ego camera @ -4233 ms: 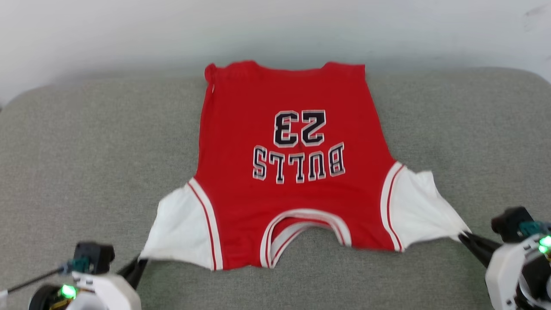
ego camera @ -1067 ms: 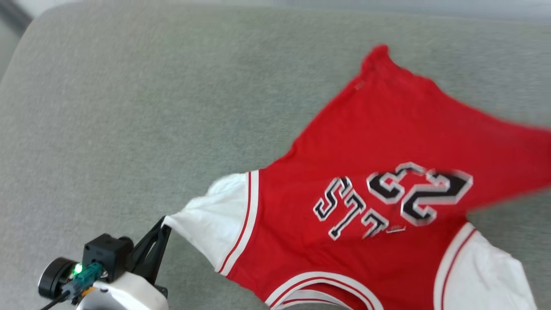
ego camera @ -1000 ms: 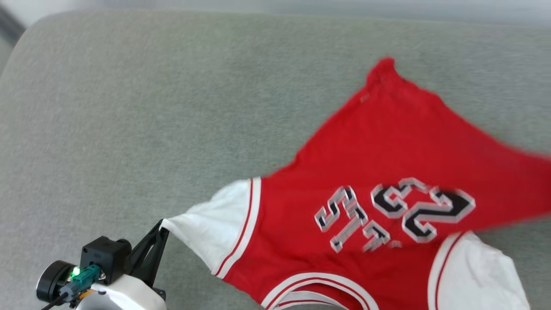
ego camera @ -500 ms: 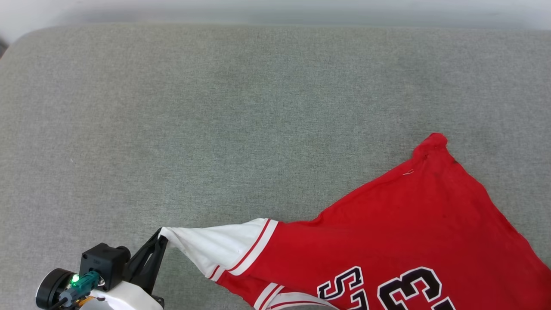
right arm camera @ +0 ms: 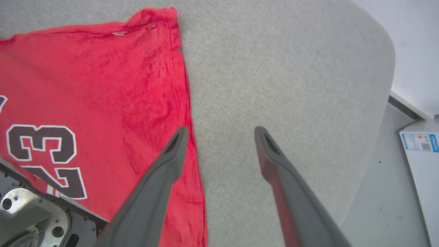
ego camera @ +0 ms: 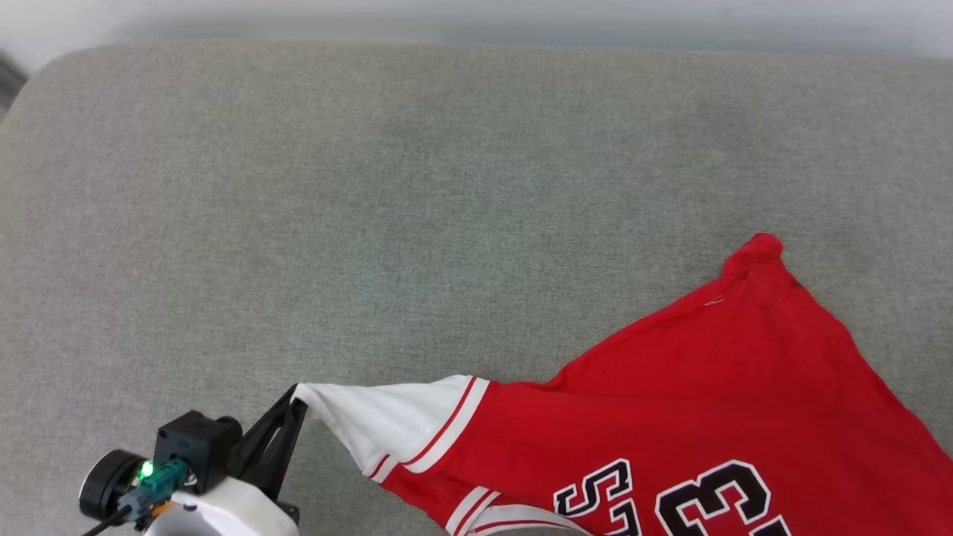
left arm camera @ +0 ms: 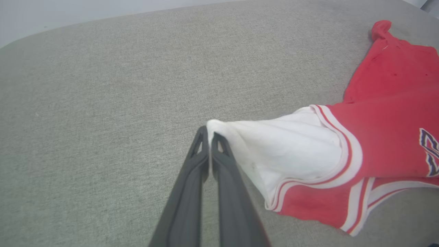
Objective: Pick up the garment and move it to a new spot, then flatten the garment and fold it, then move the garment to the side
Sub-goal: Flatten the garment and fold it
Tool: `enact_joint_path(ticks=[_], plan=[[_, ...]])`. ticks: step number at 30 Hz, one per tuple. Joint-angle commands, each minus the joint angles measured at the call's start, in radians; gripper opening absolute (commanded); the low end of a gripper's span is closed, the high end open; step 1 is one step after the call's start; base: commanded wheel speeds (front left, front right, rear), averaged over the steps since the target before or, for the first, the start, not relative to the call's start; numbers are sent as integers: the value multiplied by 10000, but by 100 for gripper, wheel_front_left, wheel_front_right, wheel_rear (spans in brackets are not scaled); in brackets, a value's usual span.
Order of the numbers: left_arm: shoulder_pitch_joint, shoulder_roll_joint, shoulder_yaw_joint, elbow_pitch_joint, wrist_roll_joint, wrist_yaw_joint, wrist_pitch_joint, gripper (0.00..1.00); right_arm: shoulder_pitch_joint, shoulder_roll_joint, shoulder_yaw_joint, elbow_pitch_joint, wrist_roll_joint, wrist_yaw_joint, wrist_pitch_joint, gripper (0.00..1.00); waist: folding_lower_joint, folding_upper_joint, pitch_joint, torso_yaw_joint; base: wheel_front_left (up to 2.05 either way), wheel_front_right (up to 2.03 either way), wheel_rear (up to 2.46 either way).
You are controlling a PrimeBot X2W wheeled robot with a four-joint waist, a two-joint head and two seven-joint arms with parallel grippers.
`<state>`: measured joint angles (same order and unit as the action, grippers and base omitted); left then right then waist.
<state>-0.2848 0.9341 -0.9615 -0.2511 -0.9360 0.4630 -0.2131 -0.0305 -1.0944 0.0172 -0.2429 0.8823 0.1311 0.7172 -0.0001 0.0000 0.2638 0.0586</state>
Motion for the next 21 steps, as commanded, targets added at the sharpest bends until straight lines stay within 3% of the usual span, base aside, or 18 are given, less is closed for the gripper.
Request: enact_joint_path(ticks=[1, 6, 7, 9, 10, 15, 21], plan=[[-164, -38, 20, -6, 59, -37, 25, 0, -254, -24, 48, -92, -47, -8, 109, 100, 1, 0, 104, 90, 0, 0, 0], [-607, -286, -64, 72, 289, -222, 142, 0, -2223, -141, 1107, -299, -302, -8, 1578, 100, 1, 0, 532, 419, 0, 0, 0], [-869, -471, -112, 124, 417, -325, 223, 0, -3527, 182, 2083, -12, -482, -8, 2479, 100, 1, 0, 832, 637, 0, 0, 0], [-1056, -573, -121, 142, 502, -371, 226, 0, -4441, 515, 2693, 328, -684, -8, 2984, 100, 1, 0, 1058, 772, 0, 0, 0], [-1252, -728, -173, 207, 636, -472, 283, 0, -5662, 1208, 3504, 966, -1085, -8, 3530, 100, 1, 0, 1370, 926, 0, 0, 0], [-1524, -895, -185, 227, 791, -522, 274, 0, -7003, 2082, 4794, 2037, -1704, -8, 3653, 100, 1, 0, 1843, 1138, 0, 0, 0], [-1686, -995, -177, 247, 864, -536, 260, 0, -7458, 2732, 6031, 3385, -1934, -8, 3307, 100, 1, 0, 2280, 1226, 0, 0, 0]])
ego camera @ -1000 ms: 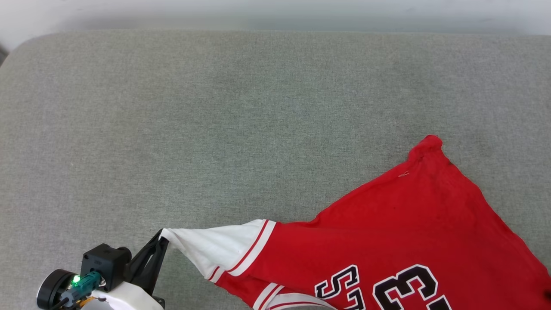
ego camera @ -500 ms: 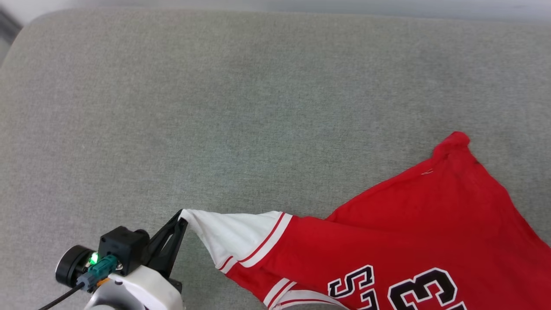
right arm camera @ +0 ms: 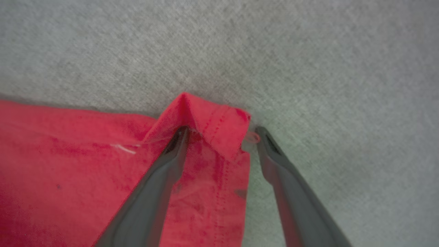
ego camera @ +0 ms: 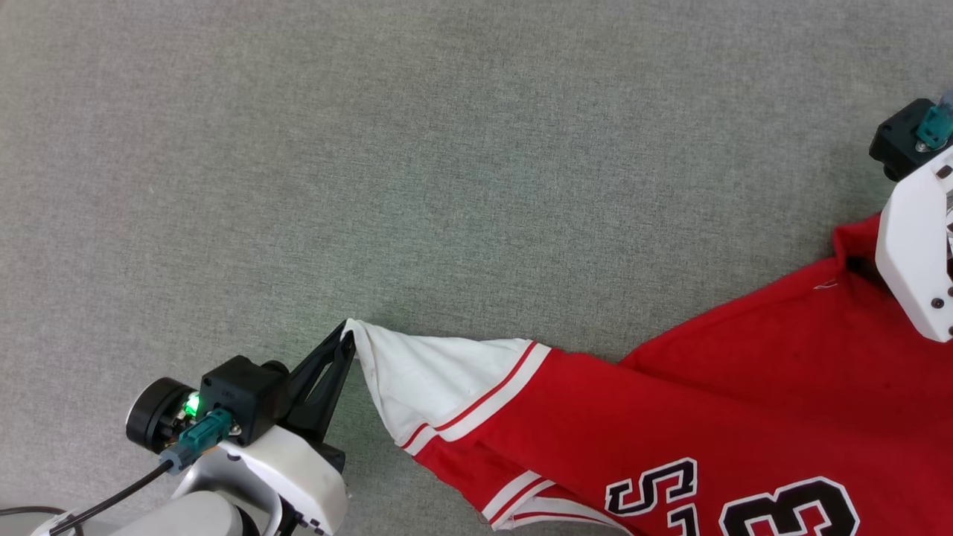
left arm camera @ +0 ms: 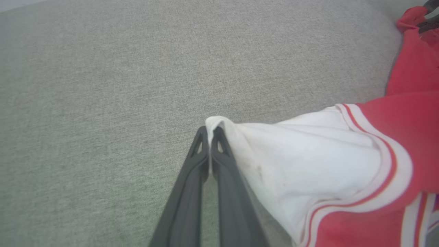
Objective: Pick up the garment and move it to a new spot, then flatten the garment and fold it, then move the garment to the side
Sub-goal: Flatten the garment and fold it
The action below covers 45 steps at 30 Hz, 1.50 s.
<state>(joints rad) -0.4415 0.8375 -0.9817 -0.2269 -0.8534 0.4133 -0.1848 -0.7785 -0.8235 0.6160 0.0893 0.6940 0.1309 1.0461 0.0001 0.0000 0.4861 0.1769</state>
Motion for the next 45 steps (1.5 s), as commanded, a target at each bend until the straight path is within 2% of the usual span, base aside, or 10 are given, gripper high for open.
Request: enact_joint_path(ticks=[1, 4, 5, 6, 9, 16, 21, 27, 37, 45], plan=[[-159, -54, 24, 13, 50, -58, -24, 0, 71, 70, 313, 295, -26, -4, -38, 100, -1, 0, 99, 56, 0, 0, 0], [-211, -132, 1, 74, 66, -68, 0, 0, 271, 185, 951, 789, 204, -6, -332, 99, -1, 0, 150, 65, 0, 0, 0], [-230, -154, -8, 105, 63, -71, 7, 0, 249, 239, 1075, 881, 288, -8, -517, 34, -1, 0, 132, 51, 0, 0, 0], [-224, -153, -7, 137, 44, -74, 12, 0, 184, 273, 1166, 931, 380, -6, -730, 0, -1, 0, 88, 18, 0, 0, 0], [-150, -167, -17, 257, 9, -101, -43, 0, -137, 85, 1434, 892, 418, -6, -1434, 0, -1, 0, -213, -106, 0, 0, 0], [-59, -109, 95, 369, 14, -45, -223, 0, -558, -251, 1242, 759, 873, -6, -3535, 0, -1, 0, -1410, -489, 0, 0, 0], [-512, 102, 337, 197, 213, -1, -236, 0, -399, -418, 695, 541, 863, -8, -4902, 0, -1, 0, -2104, -771, 0, 0, 0], [-1756, 304, 723, -117, 612, -166, 107, 0, -672, -141, -333, 117, 408, -8, -5849, 0, -1, 0, -2398, -1207, 0, 0, 0], [-5471, 109, 1564, 309, 1224, -1244, 1281, 0, -2094, 1062, -1943, -206, -1042, -8, -6149, 0, -1, 0, -1619, -1875, 0, 0, 0], [-8939, -924, 2034, 2054, 1659, -2278, 1936, 0, -4592, 1931, -2534, 497, -2115, -8, -5884, 0, -1, 0, -429, -2015, 0, 0, 0]])
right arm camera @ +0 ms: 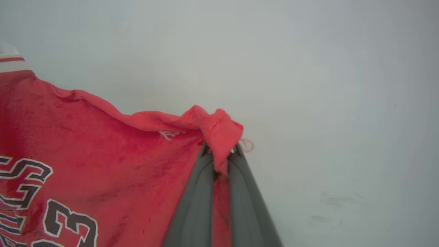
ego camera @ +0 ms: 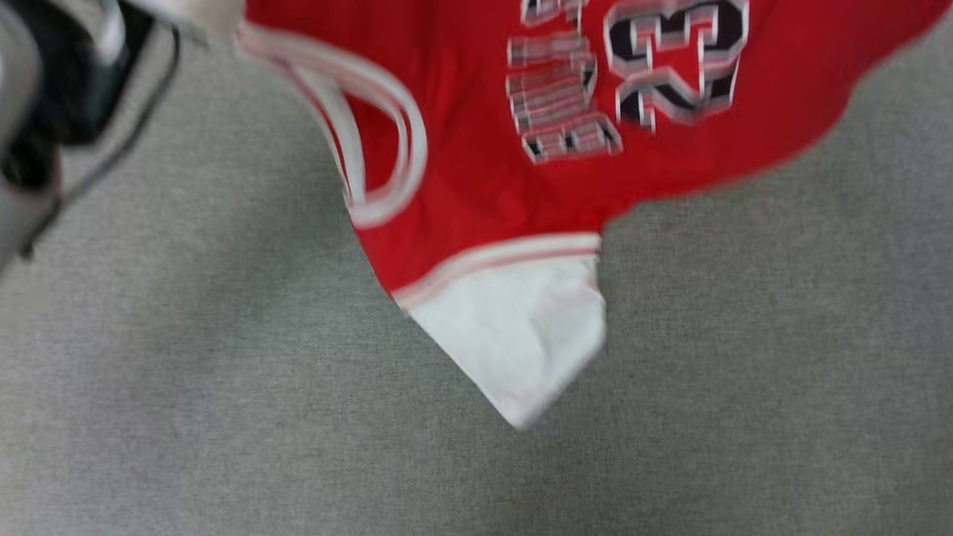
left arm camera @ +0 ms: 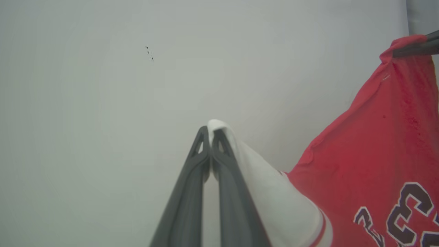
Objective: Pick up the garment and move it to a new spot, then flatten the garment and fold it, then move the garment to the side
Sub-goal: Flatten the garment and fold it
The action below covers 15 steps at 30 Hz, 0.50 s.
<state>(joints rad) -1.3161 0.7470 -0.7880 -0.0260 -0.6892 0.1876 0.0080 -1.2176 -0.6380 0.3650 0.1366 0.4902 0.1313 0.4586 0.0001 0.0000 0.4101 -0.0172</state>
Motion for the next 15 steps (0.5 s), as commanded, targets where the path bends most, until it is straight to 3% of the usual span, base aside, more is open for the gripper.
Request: enact_joint_path(ticks=[1, 6, 15], plan=[[-611, -183, 110, 340, 94, -164, 41, 0, -568, 179, -48, 200, -220, -11, -32, 0, -1, 0, 448, -74, 0, 0, 0], [-2785, -893, 392, 1773, 293, -757, 75, 0, -2456, 474, 256, 1026, -857, -11, -93, 0, -1, 0, 964, -80, 0, 0, 0], [-5592, -1689, 542, 3596, 682, -1605, -33, 0, -5014, 764, 923, 2400, -1453, -11, -668, 0, -1, 0, 1510, -41, 0, 0, 0]])
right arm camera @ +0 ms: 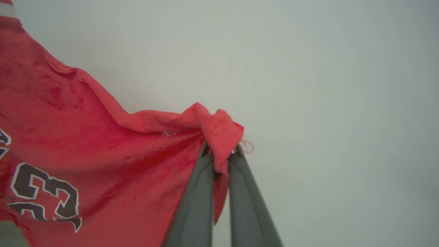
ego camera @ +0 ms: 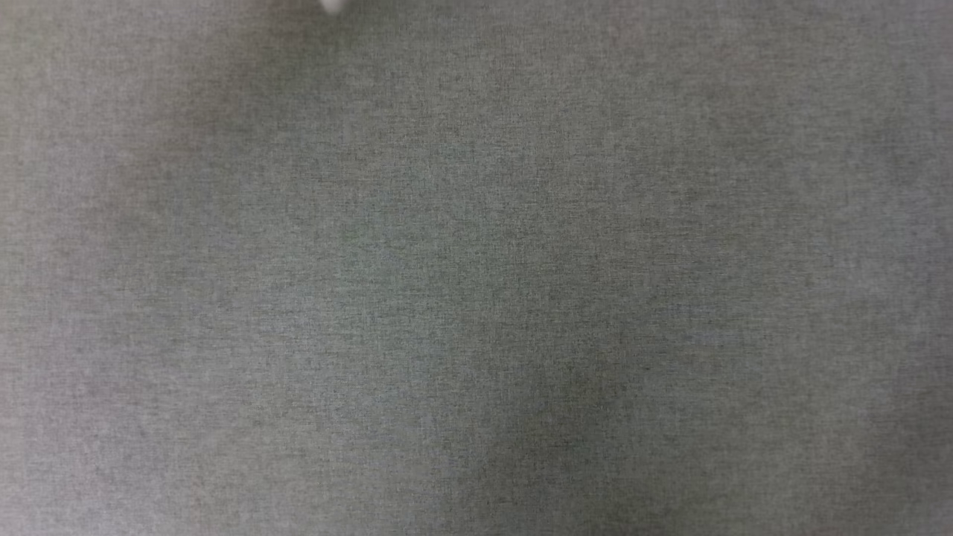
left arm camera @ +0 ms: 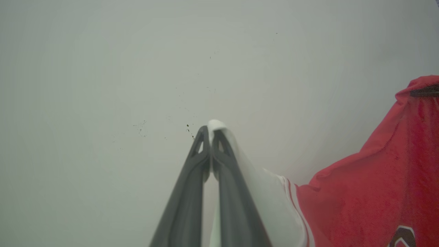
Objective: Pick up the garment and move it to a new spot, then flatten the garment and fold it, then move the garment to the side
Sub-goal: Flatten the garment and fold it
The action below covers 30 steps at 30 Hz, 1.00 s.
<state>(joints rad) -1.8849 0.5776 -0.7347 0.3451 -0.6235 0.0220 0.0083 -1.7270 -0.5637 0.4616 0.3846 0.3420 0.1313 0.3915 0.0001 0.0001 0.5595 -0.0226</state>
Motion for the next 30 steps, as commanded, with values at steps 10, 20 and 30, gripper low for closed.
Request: enact_joint_path(ticks=[10, 20, 30], plan=[[455, -654, -554, 2110, -41, -714, -689, 0, 432, 385, 1379, 1505, 565, -11, -622, 0, -1, -1, 246, 163, 0, 0, 0], [4195, -695, -1065, 2957, -809, -902, -1982, 0, 3336, 785, 2719, 2573, 1562, -11, -1959, 0, -1, -1, -466, 230, 0, 0, 0], [9162, 13, -1349, 970, -1634, 206, -2520, 0, 6603, 258, 3841, 2545, 2554, -11, -3139, 0, -1, -1, -2094, 335, 0, 0, 0]])
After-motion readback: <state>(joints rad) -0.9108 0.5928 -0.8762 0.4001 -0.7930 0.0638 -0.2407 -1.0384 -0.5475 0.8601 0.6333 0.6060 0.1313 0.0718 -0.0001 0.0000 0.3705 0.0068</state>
